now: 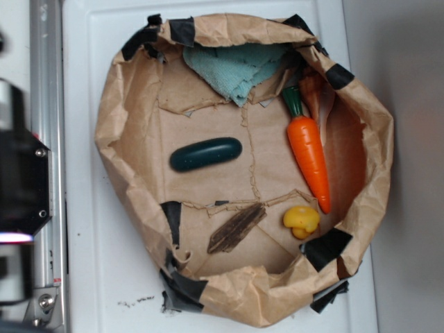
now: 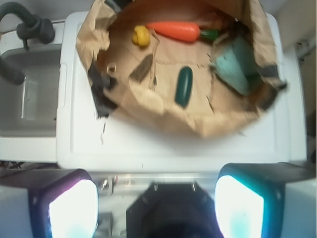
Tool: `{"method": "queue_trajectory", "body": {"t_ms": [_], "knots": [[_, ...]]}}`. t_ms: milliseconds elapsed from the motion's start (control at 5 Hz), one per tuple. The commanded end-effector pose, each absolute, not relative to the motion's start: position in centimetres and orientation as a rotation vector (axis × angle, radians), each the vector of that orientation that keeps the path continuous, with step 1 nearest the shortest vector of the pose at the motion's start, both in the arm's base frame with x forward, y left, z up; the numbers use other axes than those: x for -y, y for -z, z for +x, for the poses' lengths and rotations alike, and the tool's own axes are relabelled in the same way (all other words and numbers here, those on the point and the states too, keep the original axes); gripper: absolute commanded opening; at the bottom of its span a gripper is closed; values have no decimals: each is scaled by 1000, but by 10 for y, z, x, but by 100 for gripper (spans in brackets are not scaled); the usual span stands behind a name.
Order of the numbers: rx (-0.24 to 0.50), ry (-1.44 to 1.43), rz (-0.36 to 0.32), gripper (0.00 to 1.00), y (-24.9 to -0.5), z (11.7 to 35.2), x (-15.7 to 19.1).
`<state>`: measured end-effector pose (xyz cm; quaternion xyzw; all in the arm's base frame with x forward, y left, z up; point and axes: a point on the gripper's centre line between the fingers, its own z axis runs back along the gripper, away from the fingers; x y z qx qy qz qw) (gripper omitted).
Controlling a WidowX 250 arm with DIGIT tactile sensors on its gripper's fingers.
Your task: Grab the wood chip.
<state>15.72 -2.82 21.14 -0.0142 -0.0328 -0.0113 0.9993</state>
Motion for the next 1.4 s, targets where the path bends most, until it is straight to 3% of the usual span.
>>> {"method": "queue_trajectory", "body": {"t_ms": [0, 200, 600, 1200], "knots": [[119, -330, -73, 100, -167, 209, 20], [100, -524, -79, 100, -141, 223, 7], [118, -482, -71, 100, -102, 257, 21], [108, -310, -27, 100, -31, 266, 65]]}}
